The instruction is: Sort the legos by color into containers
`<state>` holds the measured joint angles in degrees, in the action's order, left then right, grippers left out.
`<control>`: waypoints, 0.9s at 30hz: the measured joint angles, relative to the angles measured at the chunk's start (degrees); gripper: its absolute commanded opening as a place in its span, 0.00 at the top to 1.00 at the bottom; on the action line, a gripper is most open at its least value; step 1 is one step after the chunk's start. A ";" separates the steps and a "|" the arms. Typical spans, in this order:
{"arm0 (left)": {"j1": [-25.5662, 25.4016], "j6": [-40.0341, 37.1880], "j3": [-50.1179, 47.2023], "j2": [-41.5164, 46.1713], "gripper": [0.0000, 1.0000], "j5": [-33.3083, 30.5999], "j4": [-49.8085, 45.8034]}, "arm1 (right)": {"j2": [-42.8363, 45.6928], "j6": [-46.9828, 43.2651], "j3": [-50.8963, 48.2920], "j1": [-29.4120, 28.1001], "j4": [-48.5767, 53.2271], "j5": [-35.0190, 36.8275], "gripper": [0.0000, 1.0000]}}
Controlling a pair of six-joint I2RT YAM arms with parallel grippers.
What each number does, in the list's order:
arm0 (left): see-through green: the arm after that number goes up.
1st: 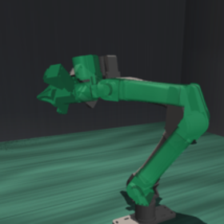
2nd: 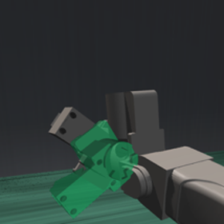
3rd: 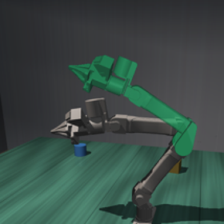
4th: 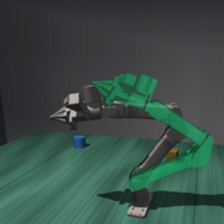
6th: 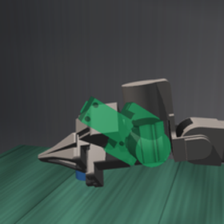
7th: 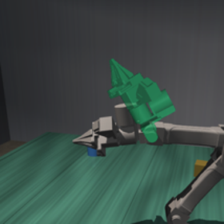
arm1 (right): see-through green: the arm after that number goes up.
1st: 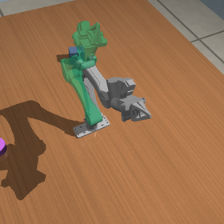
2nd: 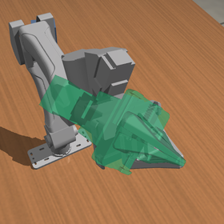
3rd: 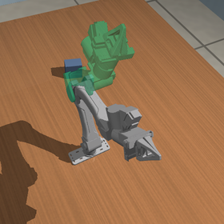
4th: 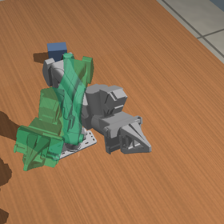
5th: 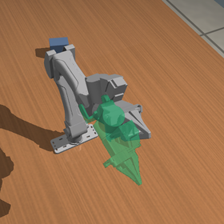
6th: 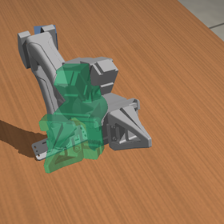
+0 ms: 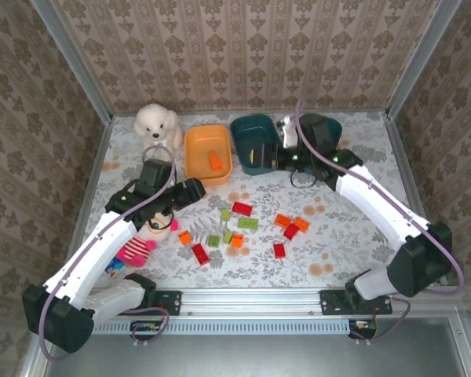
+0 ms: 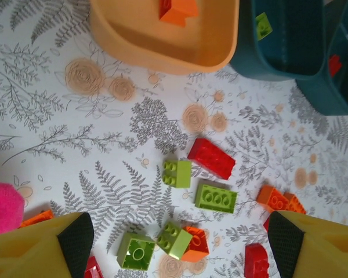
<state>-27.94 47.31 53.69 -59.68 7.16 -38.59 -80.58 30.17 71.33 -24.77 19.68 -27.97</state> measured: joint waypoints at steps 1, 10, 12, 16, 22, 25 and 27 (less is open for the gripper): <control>-0.09 0.00 0.00 -0.44 0.19 0.09 -0.33 | 1.79 0.11 -2.60 -0.02 -0.24 -1.14 0.33; -2.56 3.45 -1.49 -3.43 0.27 -1.84 -7.17 | 15.69 -0.17 -15.43 -3.32 0.11 -7.34 0.32; -4.00 5.51 -3.19 -5.46 0.27 -2.75 -8.74 | 16.68 0.02 -18.05 -4.85 0.02 -8.90 0.31; -8.87 10.58 -5.84 -9.38 0.26 -5.75 -11.61 | 15.89 0.17 -21.44 -7.80 0.17 -10.36 0.31; -11.08 16.76 -9.94 -12.52 0.29 -9.20 -9.84 | 14.05 0.17 -21.66 -8.94 -0.31 -11.13 0.31; -11.08 19.02 -12.09 -13.84 0.30 -10.91 -8.55 | 13.00 0.20 -21.44 -9.03 -0.33 -11.17 0.31; -10.97 19.82 -12.63 -14.69 0.31 -11.80 -7.87 | 12.44 0.17 -21.29 -9.03 -0.35 -11.34 0.31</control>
<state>-38.92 67.13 41.06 -74.37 -4.64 -46.46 -68.14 30.35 50.04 -33.80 19.33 -39.31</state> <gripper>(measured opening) 0.700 0.688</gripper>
